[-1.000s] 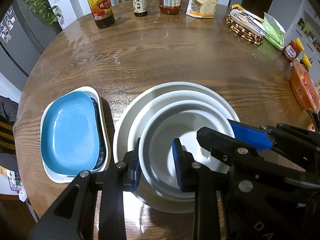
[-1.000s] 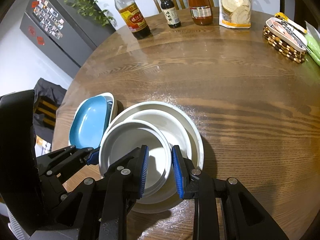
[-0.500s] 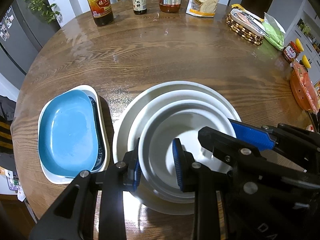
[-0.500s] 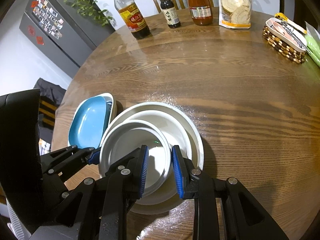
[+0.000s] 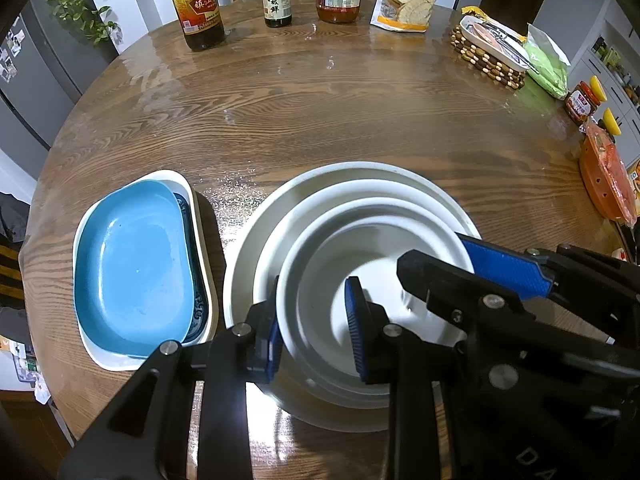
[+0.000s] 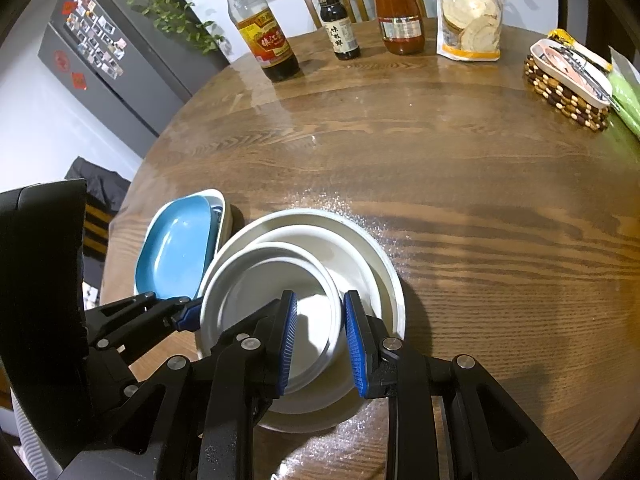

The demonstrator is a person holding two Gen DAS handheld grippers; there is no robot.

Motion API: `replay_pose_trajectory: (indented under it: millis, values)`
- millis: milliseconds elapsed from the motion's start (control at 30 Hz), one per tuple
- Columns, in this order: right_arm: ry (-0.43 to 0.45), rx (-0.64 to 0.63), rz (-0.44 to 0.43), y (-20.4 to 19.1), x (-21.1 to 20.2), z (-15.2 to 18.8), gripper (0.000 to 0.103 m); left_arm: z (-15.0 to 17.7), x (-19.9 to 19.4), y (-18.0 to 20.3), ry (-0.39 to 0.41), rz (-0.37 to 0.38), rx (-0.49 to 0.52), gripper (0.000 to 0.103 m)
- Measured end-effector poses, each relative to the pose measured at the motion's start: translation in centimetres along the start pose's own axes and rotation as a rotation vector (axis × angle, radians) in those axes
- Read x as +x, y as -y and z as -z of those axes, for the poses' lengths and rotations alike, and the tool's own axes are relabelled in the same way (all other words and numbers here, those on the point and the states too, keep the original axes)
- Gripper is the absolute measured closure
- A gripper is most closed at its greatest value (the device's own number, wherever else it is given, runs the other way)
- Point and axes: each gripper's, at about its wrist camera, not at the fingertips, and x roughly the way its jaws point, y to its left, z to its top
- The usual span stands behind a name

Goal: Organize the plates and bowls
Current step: 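Lower the tall white bowl into the nested bowls with both tools, then open both tools and lift them away from the bowl stack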

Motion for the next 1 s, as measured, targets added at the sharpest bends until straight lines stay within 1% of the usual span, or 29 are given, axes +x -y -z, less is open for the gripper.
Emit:
replay_pose_trajectory:
  millis: [133, 367, 800, 1000]
  values:
    - [0.016, -0.014, 0.015, -0.1, -0.3, -0.2, 0.075, -0.1, -0.1, 0.1, 0.008, -0.009, 0.004, 0.073]
    - [0.032, -0.021, 0.014, -0.3, -0.7, -0.5, 0.075, -0.5, -0.8, 0.2, 0.047, -0.031, 0.015, 0.075]
    - [0.046, -0.02, 0.018, -0.3, -1.1, -0.7, 0.075, -0.6, -0.9, 0.1, 0.056, -0.037, 0.022, 0.075]
    - [0.057, -0.023, 0.017, -0.3, -1.4, -0.7, 0.075, -0.7, -1.4, 0.1, 0.069, -0.038, 0.024, 0.069]
